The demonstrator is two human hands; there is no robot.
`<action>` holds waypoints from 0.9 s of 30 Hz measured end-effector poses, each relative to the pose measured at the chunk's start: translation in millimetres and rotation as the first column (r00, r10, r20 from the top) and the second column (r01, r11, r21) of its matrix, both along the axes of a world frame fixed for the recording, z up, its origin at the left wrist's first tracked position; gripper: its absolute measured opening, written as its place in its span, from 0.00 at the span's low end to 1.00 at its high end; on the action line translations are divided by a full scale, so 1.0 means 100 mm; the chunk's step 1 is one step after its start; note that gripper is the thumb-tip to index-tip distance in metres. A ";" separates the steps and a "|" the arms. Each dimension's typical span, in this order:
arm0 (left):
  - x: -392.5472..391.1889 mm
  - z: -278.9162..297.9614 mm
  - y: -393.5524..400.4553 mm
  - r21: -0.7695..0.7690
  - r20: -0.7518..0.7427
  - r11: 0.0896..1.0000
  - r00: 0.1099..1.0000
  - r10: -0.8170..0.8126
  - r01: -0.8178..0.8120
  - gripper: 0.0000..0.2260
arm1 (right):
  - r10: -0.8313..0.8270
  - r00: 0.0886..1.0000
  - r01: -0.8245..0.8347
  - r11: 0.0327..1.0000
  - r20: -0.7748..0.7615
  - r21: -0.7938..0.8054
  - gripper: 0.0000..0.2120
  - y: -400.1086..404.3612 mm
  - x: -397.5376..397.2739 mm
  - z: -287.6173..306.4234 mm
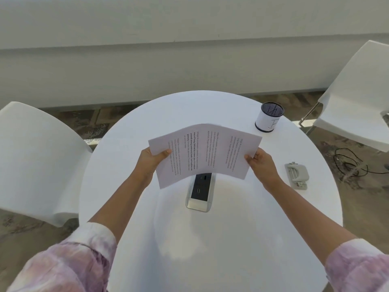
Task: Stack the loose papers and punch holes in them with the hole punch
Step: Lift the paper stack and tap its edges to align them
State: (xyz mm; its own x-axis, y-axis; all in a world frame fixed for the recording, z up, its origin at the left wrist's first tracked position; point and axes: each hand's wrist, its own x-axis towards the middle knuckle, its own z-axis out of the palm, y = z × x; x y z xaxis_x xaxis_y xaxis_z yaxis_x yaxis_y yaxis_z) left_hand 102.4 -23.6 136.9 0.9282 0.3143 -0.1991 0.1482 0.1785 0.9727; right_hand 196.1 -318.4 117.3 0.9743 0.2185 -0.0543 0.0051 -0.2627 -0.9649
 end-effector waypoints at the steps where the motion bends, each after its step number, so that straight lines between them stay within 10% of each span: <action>1: 0.00 -0.01 0.00 0.012 0.000 1.000 1.000 -0.008 0.008 0.14 | 0.005 1.000 -0.005 1.000 -0.002 -0.003 0.10 0.00 0.00 0.00; 12: 0.04 -0.10 -0.02 0.056 -0.024 0.995 0.996 0.080 -0.079 0.05 | -0.118 0.991 0.113 0.991 -0.068 -0.069 0.26 -0.01 -0.03 -0.10; 27: -0.10 -0.34 -0.28 -0.426 -0.110 0.869 0.968 0.226 -0.251 0.09 | -0.012 0.836 0.118 0.980 -0.549 0.159 0.43 0.31 -0.20 -0.20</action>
State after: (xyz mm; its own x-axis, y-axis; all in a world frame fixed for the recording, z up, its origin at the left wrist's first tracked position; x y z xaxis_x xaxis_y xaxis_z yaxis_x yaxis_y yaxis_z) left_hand 92.7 -52.0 103.3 0.8198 0.3953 -0.4144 0.0975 0.6166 0.7812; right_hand 175.8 -287.2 97.1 0.8112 0.2131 -0.5446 -0.5439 -0.0669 -0.8365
